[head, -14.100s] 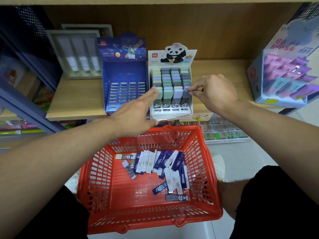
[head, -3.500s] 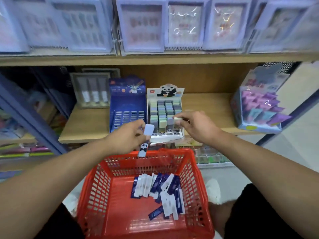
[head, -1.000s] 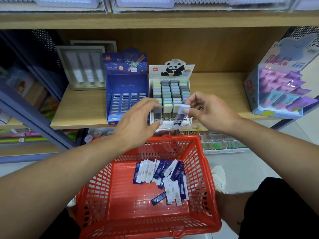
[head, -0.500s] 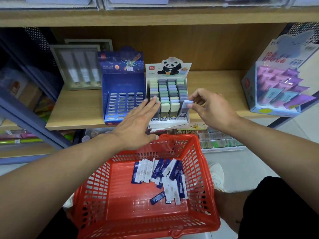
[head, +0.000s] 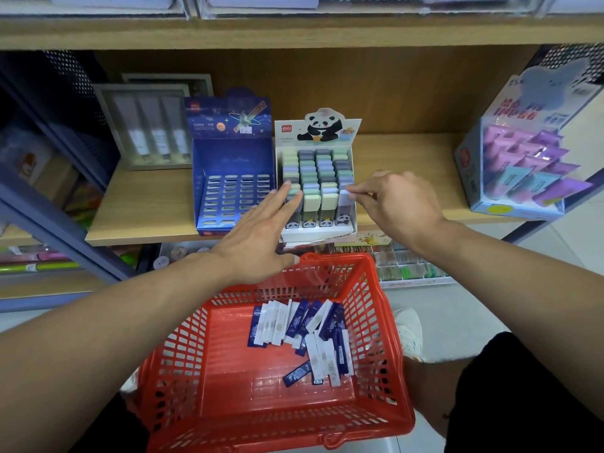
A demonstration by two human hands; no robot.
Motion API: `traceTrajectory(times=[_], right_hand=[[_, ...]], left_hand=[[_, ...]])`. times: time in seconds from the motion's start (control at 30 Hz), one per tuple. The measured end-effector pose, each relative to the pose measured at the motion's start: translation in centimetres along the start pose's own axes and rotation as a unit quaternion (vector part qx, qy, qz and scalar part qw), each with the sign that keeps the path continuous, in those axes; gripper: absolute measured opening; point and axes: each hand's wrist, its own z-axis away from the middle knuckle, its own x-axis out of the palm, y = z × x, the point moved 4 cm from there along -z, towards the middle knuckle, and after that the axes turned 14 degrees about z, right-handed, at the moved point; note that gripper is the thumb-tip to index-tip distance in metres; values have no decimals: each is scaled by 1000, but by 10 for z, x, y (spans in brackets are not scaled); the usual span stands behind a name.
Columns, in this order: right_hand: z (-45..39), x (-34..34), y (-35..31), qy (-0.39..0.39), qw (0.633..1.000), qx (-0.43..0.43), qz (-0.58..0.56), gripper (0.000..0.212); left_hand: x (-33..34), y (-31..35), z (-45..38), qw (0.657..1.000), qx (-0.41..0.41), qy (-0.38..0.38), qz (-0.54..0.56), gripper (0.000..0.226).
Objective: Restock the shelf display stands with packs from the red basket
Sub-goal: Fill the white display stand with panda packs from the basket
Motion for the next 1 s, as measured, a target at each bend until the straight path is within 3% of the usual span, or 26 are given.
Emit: traceTrajectory(times=[0.23,0.3,0.37,0.47,0.57,1.0], right_hand=[[3,6,-4,-34,987,-1,157,40],[5,3,-8,-28,984,-3,178,36],[8,-1,-14,-27,986,-16,166,37],[13,1,-27,-86,987,-31,129,73],[13,14,-32,-147,982,-26,113,89],[-1,21,-42,-187,976,-4,110,101]], left_hand=[[0,0,0,1000,-4,-3,-12,109],[1,0,0,1000,-2,0,-17,109],[2,-1,-1,1000,2,3,-26,109],[4,-1,-4,999,13,8,-52,108],[2,2,-12,996,31,19,-83,108],[5,19,-30,989,21,65,-129,106]])
